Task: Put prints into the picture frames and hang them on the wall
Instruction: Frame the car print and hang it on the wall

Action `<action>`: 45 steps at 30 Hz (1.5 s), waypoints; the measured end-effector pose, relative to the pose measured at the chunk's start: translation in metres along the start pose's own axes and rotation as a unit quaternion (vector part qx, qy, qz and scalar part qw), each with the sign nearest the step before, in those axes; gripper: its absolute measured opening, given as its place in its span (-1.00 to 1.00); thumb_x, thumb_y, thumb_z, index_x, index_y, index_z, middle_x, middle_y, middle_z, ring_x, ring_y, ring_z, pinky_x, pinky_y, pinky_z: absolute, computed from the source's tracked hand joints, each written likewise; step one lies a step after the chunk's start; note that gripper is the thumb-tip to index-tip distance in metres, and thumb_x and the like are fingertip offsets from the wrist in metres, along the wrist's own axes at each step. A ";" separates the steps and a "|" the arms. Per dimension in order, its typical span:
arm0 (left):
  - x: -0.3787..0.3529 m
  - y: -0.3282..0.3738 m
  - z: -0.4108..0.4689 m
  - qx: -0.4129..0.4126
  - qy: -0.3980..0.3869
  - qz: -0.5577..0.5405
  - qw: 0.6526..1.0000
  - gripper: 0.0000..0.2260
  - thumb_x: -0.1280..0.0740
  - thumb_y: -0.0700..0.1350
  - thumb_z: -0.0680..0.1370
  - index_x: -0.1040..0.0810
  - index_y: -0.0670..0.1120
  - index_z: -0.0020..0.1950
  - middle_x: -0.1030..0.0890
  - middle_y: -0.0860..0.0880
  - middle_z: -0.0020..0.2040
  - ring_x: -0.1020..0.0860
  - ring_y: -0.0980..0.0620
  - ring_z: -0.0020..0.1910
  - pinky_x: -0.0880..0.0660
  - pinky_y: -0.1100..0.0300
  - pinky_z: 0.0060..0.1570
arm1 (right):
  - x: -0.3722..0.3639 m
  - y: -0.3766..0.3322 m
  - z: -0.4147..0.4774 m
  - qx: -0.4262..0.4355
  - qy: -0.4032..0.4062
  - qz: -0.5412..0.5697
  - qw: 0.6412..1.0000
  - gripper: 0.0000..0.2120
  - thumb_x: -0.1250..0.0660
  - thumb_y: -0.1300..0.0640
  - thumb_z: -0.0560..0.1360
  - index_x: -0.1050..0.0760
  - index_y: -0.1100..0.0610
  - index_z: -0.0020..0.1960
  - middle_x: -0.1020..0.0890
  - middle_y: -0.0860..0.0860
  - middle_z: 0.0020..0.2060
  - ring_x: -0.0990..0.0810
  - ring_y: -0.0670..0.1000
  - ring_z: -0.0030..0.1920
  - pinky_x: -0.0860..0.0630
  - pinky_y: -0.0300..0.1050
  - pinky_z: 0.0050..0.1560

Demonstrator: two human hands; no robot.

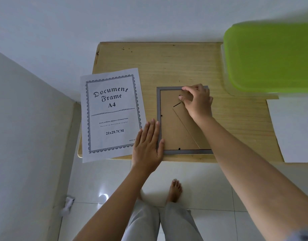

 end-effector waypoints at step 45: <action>0.000 -0.002 0.001 -0.017 -0.018 -0.008 1.000 -0.48 0.25 0.12 0.61 -0.01 -0.10 0.51 -0.09 -0.05 0.52 0.18 0.16 0.50 0.16 0.16 0.45 | 0.046 0.046 -0.108 -0.070 0.059 0.026 0.995 -0.69 -0.24 0.28 0.52 -0.45 0.29 0.26 -0.58 0.16 0.10 -0.48 0.14 0.16 -0.40 -0.11 0.15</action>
Point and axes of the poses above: each hand's wrist, its own z-axis towards the middle knuckle, its own x-axis out of the back of the hand, y = z × x, the point moved 5 cm from there along z, towards the middle knuckle
